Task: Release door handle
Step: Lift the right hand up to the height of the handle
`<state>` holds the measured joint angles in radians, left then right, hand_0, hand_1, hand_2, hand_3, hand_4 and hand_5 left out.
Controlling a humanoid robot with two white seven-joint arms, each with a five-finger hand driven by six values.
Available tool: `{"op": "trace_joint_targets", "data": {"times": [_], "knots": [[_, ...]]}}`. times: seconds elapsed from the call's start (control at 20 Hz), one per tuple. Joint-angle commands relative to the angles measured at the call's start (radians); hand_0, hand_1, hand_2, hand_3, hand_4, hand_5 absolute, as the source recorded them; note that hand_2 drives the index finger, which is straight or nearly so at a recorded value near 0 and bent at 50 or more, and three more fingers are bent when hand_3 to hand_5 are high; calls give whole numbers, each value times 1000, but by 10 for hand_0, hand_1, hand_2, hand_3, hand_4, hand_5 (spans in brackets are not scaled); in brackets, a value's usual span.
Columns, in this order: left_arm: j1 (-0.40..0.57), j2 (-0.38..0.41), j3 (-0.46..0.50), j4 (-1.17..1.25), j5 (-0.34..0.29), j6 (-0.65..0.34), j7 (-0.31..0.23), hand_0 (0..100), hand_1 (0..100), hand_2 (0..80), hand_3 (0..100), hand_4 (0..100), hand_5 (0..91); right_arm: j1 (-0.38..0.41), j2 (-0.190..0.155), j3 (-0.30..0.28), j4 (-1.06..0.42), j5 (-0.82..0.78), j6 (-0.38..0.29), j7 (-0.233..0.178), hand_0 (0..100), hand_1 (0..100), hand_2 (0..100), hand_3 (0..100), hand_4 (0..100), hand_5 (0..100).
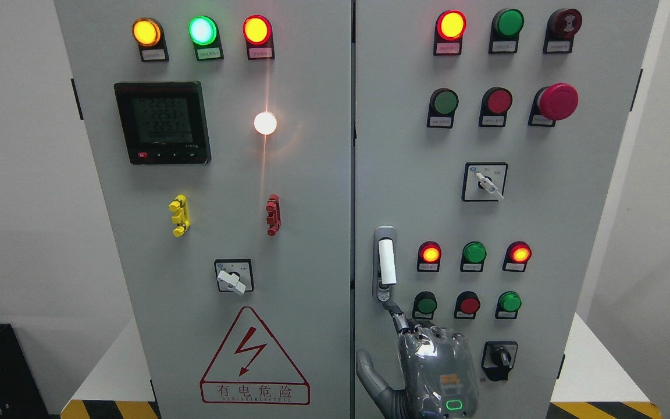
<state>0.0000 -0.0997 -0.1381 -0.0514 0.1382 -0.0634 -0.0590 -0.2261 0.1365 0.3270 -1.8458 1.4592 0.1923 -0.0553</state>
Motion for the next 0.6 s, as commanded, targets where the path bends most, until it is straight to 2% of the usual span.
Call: {"op": "trace_joint_targets", "data": {"times": [0.0, 0.1, 0.2, 0.25, 0.4, 0.55], "knots": [[18, 0, 0, 1, 0, 0, -1, 120, 556, 0, 0, 0, 0, 8, 0, -9, -47, -2, -1, 3, 425, 252, 372, 796, 825, 904], [18, 0, 0, 1, 0, 0, -1, 120, 556, 0, 0, 0, 0, 8, 0, -11, -50, -2, -1, 3, 432, 257, 443, 832, 830, 903], [18, 0, 0, 1, 0, 0, -1, 120, 556, 0, 0, 0, 0, 8, 0, -11, -56, -2, -1, 5, 427, 270, 575, 906, 857, 908], [18, 0, 0, 1, 1, 0, -1, 120, 556, 0, 0, 0, 0, 8, 0, -13, -56, -2, -1, 6, 423, 272, 587, 910, 859, 909], [18, 0, 0, -1, 0, 0, -1, 120, 556, 0, 0, 0, 0, 8, 0, -14, -62, -2, -1, 9, 398, 288, 704, 997, 899, 921], [18, 0, 0, 1, 0, 0, -1, 120, 556, 0, 0, 0, 0, 5, 0, -17, -66, -2, 1, 12, 382, 291, 789, 1000, 946, 948]]}}
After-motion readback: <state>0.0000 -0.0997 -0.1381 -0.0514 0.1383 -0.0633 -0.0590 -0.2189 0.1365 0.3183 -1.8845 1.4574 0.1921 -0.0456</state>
